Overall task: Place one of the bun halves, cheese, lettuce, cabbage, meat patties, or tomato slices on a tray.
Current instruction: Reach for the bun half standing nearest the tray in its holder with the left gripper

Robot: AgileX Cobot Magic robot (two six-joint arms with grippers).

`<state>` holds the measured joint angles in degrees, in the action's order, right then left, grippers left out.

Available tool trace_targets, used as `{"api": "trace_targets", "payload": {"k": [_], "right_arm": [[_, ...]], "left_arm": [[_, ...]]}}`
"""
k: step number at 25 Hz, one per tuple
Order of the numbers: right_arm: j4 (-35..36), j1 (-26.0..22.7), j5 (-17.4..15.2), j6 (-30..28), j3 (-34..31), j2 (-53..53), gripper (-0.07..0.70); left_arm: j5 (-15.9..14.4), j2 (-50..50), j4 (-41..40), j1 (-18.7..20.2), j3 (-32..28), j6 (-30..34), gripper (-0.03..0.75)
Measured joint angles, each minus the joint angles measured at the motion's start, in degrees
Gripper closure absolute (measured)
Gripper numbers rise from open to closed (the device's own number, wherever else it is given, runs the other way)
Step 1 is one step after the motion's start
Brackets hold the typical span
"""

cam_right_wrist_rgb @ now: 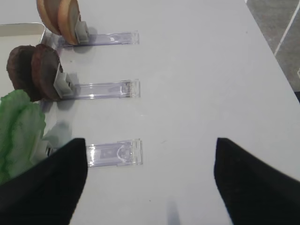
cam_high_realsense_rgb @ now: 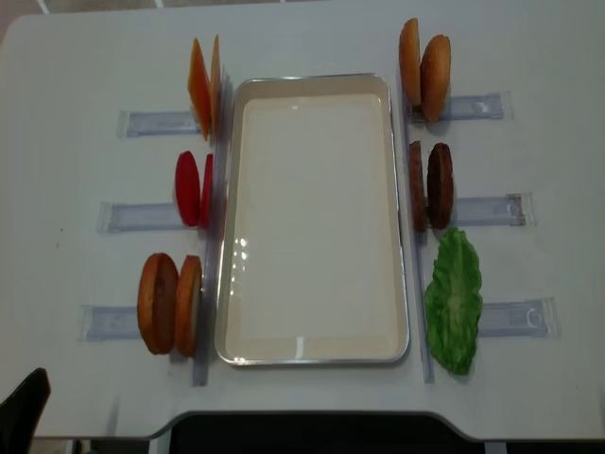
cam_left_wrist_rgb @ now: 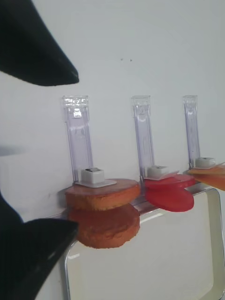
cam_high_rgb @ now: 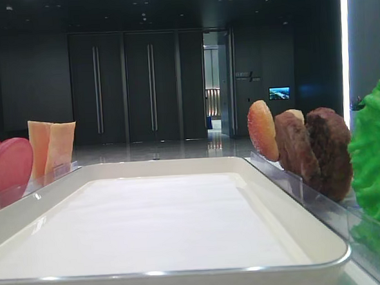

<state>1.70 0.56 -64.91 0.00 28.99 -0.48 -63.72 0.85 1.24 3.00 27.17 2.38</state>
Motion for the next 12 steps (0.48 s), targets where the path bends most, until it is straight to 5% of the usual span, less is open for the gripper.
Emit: {"api": "trace_targets", "payload": {"k": [12], "right_arm": [[0.0,0.0,0.0,0.0,0.0,0.0,0.1]], "left_arm": [[0.0,0.0,0.11,0.0,0.0,-0.07,0.064]]}}
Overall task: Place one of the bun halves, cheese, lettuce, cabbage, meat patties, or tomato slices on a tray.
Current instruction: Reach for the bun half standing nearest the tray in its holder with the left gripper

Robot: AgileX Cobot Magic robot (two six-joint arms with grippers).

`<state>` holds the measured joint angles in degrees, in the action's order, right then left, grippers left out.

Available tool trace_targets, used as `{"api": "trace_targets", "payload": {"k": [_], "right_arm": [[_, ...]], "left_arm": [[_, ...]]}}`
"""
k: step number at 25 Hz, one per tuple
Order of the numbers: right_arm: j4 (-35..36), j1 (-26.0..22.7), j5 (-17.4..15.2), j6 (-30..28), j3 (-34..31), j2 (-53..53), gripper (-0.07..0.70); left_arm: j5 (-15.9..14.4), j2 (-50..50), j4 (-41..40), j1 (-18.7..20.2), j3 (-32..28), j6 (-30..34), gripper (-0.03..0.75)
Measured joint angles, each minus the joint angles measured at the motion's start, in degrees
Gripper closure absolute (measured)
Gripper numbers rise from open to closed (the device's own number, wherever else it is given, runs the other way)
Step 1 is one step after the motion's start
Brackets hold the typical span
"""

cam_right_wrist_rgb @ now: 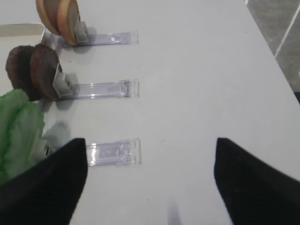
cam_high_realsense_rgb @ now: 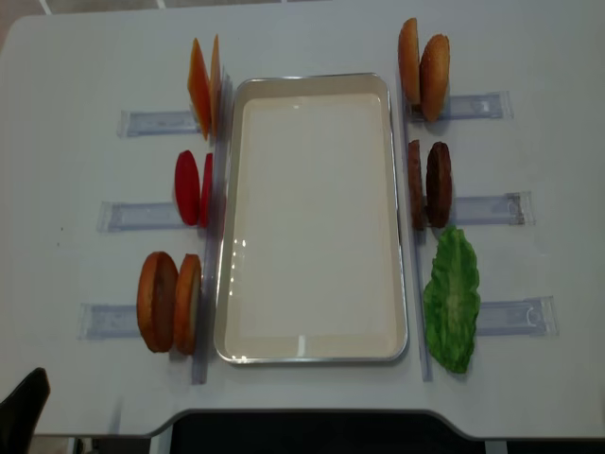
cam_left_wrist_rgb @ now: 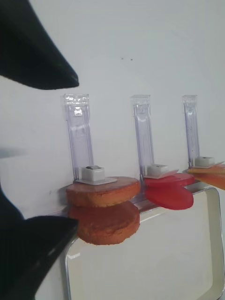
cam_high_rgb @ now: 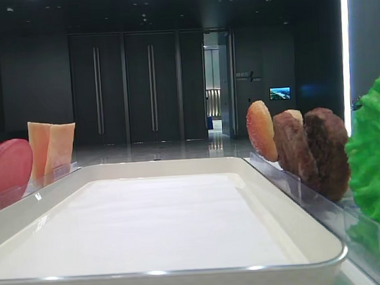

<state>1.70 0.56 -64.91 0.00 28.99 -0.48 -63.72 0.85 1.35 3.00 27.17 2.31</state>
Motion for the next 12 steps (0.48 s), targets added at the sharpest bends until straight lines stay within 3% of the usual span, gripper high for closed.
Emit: {"api": "trace_targets", "payload": {"k": [5,12], "right_arm": [[0.0,0.0,0.0,0.0,0.0,0.0,0.1],[0.0,0.0,0.0,0.0,0.0,0.0,0.1]], "left_arm": [[-1.27,-3.03,0.46,0.0,1.01,-0.3,0.102],[-4.81,-13.6,0.52,0.0,7.48,-2.31,0.104]]}}
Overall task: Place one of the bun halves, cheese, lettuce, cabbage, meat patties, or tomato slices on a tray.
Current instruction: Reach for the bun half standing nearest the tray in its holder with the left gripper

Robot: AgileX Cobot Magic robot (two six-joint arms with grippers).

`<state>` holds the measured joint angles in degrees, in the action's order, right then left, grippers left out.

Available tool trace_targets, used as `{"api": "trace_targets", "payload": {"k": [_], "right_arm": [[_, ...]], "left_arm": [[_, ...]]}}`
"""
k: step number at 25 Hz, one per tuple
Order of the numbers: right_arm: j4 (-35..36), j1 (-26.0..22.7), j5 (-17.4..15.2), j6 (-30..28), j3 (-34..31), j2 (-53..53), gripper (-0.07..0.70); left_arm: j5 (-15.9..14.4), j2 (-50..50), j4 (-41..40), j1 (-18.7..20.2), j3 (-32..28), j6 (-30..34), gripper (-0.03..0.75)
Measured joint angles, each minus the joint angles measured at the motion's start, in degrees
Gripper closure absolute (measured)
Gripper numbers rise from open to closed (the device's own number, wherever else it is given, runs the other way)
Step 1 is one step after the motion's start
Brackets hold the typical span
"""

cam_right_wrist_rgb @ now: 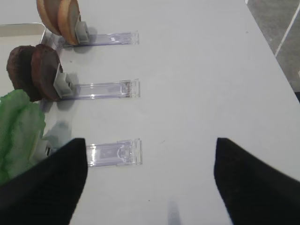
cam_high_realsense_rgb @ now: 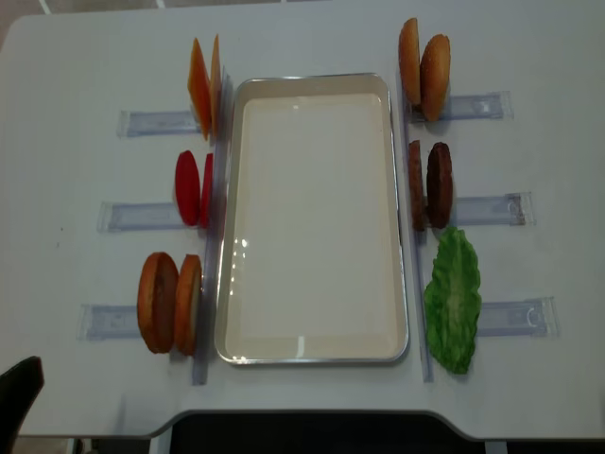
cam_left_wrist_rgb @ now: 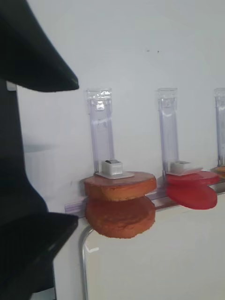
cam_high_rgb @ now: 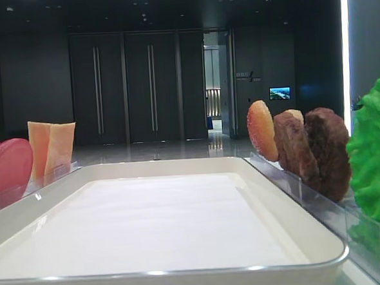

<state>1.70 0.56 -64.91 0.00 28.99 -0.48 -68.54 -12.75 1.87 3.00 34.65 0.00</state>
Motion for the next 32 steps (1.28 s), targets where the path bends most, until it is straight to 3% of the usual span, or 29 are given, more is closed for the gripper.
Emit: {"api": "trace_targets", "payload": {"k": [5,13,22,32], "right_arm": [[0.0,0.0,0.0,0.0,0.0,0.0,0.1],[0.0,0.0,0.0,0.0,0.0,0.0,0.1],[0.0,0.0,0.0,0.0,0.0,0.0,0.1],[0.0,0.0,0.0,0.0,0.0,0.0,0.1]], "left_arm": [[-1.71,-11.82,0.0,0.0,5.0,-0.31,0.104],[-2.15,-26.19,-1.14,0.0,11.34,-0.93,0.105],[-2.71,-44.44,-2.93,0.0,22.66,-1.68,0.106],[-2.6,-52.63,-3.11,0.23,24.07,-3.67,0.113]]}}
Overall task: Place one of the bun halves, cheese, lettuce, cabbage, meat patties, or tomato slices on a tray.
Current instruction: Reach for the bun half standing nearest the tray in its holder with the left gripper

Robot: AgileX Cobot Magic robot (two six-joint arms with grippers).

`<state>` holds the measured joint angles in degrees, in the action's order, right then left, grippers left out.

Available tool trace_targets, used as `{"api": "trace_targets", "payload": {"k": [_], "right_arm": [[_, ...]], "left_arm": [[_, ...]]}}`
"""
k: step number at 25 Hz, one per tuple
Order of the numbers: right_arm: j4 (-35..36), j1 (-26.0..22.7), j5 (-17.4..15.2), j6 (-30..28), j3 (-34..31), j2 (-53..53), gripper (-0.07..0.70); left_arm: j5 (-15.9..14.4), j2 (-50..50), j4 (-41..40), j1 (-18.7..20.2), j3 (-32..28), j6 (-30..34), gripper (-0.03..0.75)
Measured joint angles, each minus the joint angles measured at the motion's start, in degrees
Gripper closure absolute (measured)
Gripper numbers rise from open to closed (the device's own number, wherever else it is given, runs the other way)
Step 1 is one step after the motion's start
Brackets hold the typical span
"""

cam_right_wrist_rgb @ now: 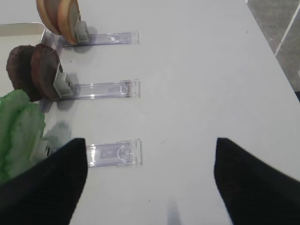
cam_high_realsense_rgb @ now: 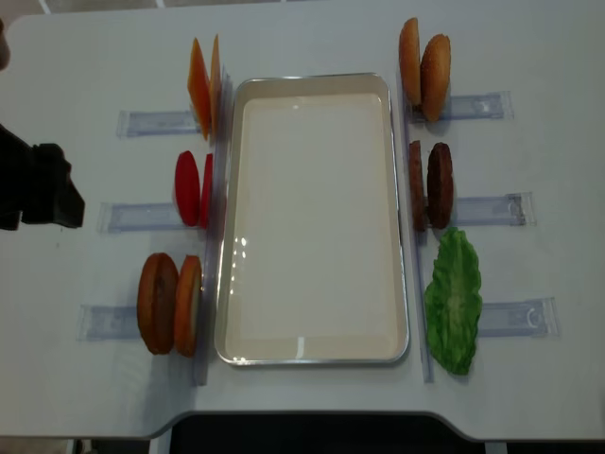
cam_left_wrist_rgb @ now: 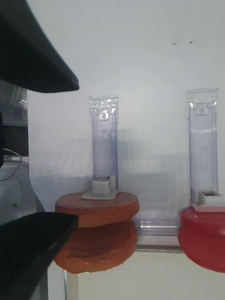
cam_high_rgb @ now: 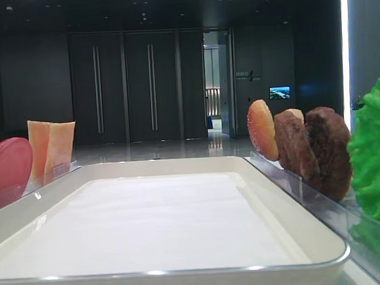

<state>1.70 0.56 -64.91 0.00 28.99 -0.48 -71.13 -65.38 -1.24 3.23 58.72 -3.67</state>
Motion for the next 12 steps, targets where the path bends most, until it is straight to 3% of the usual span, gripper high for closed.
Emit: {"api": "trace_targets", "payload": {"k": [4,12], "right_arm": [[0.0,0.0,0.0,0.0,0.0,0.0,0.1],[0.0,0.0,0.0,0.0,0.0,0.0,0.1]], "left_arm": [[0.04,1.14,-1.77,3.15,0.0,-5.42,0.115],[0.04,1.58,-3.01,15.32,0.0,-17.63,0.116]]}}
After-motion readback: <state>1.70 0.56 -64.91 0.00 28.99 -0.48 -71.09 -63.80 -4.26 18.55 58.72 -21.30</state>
